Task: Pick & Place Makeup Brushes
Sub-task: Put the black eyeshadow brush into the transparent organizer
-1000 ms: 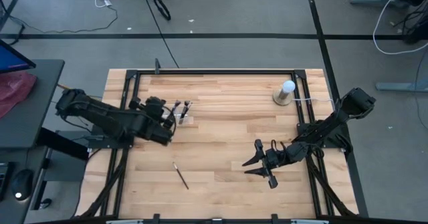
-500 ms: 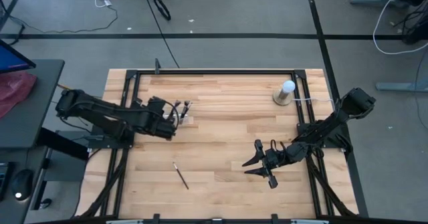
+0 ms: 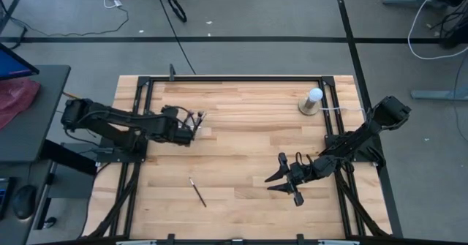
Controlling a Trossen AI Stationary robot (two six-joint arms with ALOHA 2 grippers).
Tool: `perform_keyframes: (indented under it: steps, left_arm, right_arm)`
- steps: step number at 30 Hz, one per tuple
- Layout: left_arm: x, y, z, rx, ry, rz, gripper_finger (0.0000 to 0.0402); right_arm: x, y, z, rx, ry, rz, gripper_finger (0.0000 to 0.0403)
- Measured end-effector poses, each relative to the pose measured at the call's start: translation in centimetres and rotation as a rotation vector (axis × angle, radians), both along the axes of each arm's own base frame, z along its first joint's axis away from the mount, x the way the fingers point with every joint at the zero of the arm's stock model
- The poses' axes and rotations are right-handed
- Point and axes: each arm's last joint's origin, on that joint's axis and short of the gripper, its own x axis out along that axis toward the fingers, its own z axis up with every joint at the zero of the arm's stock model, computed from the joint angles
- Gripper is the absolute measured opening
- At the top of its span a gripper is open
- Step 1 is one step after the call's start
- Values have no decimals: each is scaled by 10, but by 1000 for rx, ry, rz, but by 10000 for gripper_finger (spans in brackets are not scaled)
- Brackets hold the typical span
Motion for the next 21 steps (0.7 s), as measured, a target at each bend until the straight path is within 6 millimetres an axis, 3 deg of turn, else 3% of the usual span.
perform_keyframes:
  steps: [8, 13, 17, 21]
  left_arm:
    - [-4, 17, 6, -5, 38, 29, 151]
    - [-4, 11, 33, -8, -20, -2, 194]
    - [6, -11, 56, 22, -167, -96, 200]
    - [27, -58, 57, 35, -407, -288, 190]
  right_arm:
    - [0, 0, 0, 8, 3, 7, 118]
    - [0, 0, -1, 4, 7, 7, 118]
    - [0, 0, -2, 8, 21, 6, 118]
    - [0, 0, -3, 5, 35, 5, 118]
